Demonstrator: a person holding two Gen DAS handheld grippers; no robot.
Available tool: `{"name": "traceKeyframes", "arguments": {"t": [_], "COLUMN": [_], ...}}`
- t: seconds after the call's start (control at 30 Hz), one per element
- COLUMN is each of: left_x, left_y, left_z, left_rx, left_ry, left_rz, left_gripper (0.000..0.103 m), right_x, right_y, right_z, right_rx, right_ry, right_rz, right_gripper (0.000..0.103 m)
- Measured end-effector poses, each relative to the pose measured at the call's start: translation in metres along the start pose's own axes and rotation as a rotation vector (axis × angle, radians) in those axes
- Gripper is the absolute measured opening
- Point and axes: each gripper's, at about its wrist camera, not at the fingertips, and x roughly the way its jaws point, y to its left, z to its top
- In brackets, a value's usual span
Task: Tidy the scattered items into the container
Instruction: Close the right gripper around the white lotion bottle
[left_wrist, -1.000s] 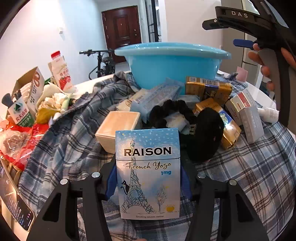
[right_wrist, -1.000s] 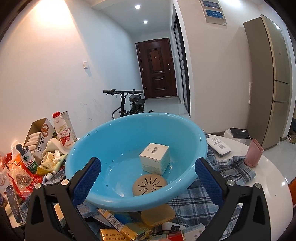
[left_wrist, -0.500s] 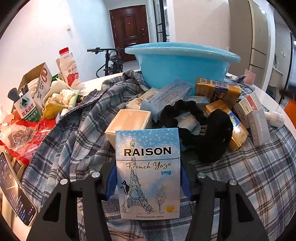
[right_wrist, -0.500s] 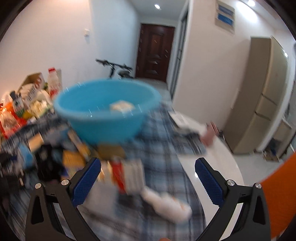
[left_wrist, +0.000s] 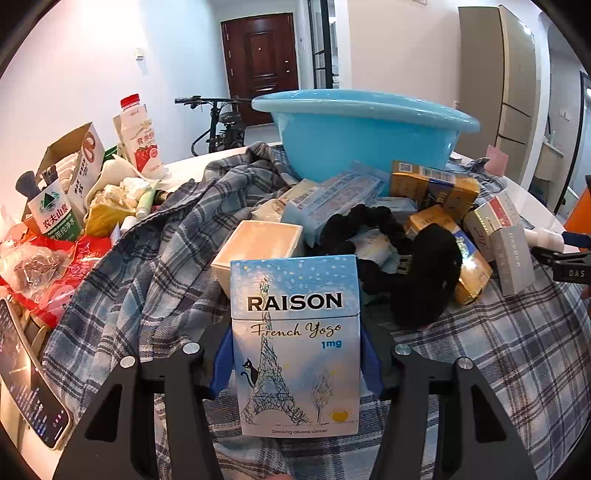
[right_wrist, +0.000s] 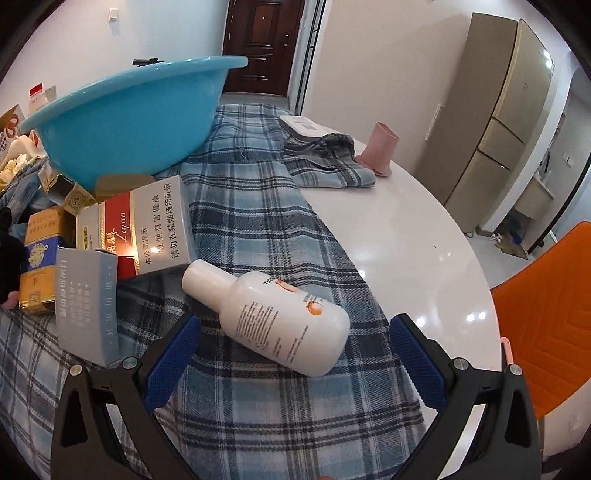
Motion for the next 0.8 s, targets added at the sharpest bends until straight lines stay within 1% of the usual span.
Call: {"name": "traceKeyframes", "arguments": {"t": [0.13,0.17,0.2,0.23,0.27,0.33,0.5,0.8], "left_x": [-0.001,-0.001,-0.001,-0.001,-0.001,-0.001,-0.002,-0.003], "left_y": [0.0,0.0,0.0,0.0,-0.001,-0.001,-0.001,0.0], "left_z": [0.0,0.0,0.0,0.0,0.0,0.0,0.0,0.0], "left_rx": [-0.002,-0.003,-0.002,-0.001,0.0,0.0,0.0,0.0], "left_ry": [-0.005,-0.005,-0.005,-0.005,-0.005,-0.007,-0.008,-0.013], "left_rz": [-0.01,-0.011,-0.012,-0.013,-0.013,-0.014,-0.014,-0.014], "left_gripper": [0.055,0.055,0.055,0.055,0.055,0.055,0.055,0.055], "right_x": [0.001,0.001,0.0,0.0,0.002,0.003,-0.004,-0.035], "right_y": [-0.004,-0.005,-0.005,-0.004,-0.003,-0.001,0.001,-0.003], "right_z": [0.002,0.002,0.002,0.003,0.003,0.003,0.001,0.0], "right_rx": [0.025,0.032,0.035,0.036,0.037,0.032,0.027,0.056], "right_ry": [-0.012,-0.018,-0.019,-0.014,-0.002,0.005,-0.019,-0.095], "right_rz": [0.027,0.032,0.04,0.045,0.047,0.043,0.049,0.058], "right_gripper": [0.103,0.1,0.095,0.08,0.068,0.068,0.068,0.068]}}
